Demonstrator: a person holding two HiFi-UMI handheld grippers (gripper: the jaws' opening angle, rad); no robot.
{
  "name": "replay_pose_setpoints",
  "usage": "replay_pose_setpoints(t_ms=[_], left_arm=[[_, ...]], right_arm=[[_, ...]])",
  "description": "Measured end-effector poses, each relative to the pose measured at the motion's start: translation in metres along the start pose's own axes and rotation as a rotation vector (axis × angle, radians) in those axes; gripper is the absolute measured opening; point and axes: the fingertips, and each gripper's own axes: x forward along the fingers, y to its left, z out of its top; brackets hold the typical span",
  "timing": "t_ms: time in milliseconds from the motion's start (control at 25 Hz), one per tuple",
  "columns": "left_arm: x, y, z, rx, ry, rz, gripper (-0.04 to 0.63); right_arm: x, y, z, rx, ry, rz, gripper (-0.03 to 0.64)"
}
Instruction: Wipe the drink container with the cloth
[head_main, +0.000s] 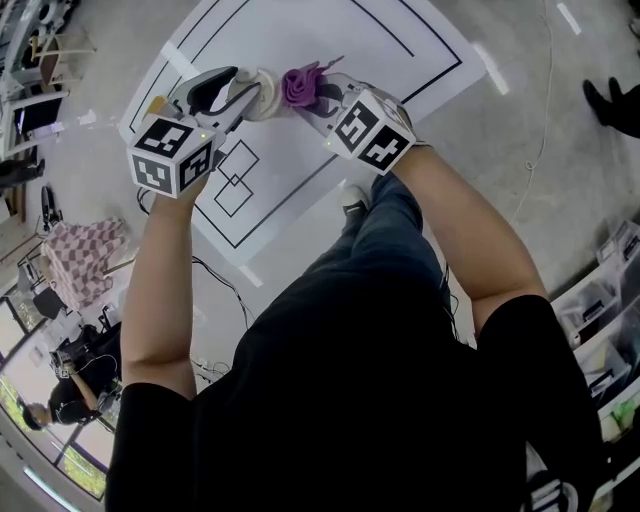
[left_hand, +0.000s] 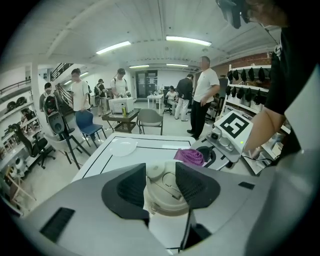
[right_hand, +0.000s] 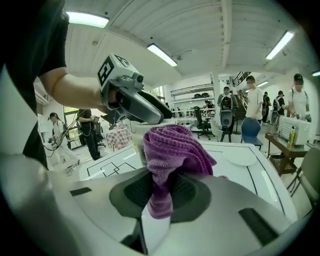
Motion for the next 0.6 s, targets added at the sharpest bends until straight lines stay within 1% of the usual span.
replay_pose_setpoints(t_ms=[80, 280, 360, 480, 600], left_arm=[[0.003, 0.002, -0.001, -0.003, -0.001, 0.001, 0.209], [0.006, 0.004, -0.001, -0.005, 0.004, 0.002, 0.209], [0.007, 0.005, -0.001, -0.006, 0.006, 0.002, 0.209], [0.008, 0.006, -0.004, -0.009, 0.004, 0.000, 0.209], [0.008, 0.008, -0.005, -0.012, -0.003, -0.001, 0.209]], right_arm=[[0.010, -0.004, -0.014, 0.008, 0.020, 0.038, 0.091], [0.033, -0.012, -0.050, -0.024, 0.118, 0.105, 0.091], [0.039, -0.014, -0.060, -0.027, 0.141, 0.127, 0.091], [0.046, -0.015, -0.068, -0.032, 0.159, 0.159, 0.091], [0.043, -0.020, -0.065, -0.048, 0.162, 0.188, 0.091]])
